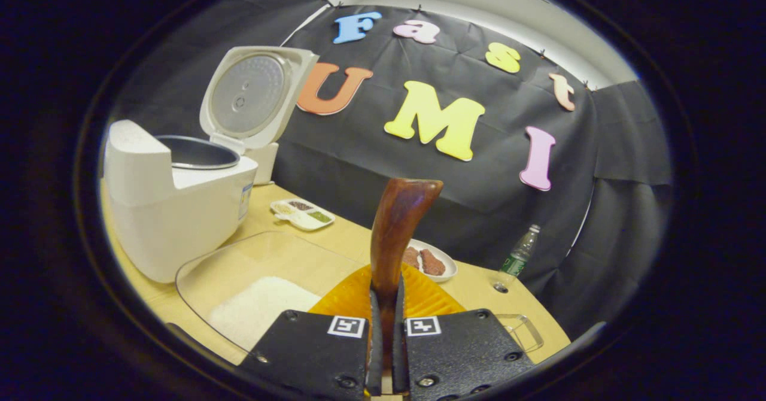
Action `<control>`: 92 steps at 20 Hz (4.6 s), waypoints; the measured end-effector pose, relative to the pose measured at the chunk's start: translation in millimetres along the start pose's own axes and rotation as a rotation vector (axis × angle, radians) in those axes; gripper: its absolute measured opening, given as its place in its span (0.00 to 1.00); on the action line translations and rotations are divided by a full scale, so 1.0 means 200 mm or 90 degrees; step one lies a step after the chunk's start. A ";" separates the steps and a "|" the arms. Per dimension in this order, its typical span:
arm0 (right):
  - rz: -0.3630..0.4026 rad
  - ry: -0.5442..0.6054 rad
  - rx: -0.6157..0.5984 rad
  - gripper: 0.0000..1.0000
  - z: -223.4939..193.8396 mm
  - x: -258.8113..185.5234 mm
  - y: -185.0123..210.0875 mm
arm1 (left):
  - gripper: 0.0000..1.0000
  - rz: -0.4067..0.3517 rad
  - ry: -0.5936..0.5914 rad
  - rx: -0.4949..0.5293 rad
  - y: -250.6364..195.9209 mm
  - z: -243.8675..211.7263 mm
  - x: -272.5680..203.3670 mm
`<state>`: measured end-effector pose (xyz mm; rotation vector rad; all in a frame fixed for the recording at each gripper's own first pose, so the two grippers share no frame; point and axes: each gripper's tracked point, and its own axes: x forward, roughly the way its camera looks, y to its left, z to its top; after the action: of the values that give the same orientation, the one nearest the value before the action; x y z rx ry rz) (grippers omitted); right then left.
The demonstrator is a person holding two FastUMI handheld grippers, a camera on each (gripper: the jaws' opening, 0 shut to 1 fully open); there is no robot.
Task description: Close the left gripper, press the button to open the rice cooker; take a wooden spoon from the chopstick holder with the right hand, scoop a spoonful of rice and pour it into the rice cooker, then put the wooden spoon back into the chopstick holder.
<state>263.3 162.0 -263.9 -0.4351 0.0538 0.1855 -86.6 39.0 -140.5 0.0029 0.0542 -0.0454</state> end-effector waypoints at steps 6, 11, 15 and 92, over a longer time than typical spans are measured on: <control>0.065 0.065 0.185 0.12 -0.02 -0.05 0.14 | 0.95 -0.011 0.002 -0.001 -0.04 -0.01 0.01; 0.113 0.079 0.264 0.12 0.02 -0.09 0.27 | 0.95 -0.007 0.005 -0.013 -0.02 -0.02 0.01; 0.142 0.073 0.324 0.12 0.05 -0.11 0.34 | 0.95 -0.007 0.013 -0.013 -0.02 -0.05 0.02; 0.271 -0.121 0.287 0.12 1.42 0.12 0.89 | 0.95 0.047 -0.030 -0.074 0.39 0.08 -0.12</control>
<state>256.9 445.0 -82.6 0.0510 -0.0009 0.6190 -105.7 118.6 -123.4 -0.1122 0.0102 0.0322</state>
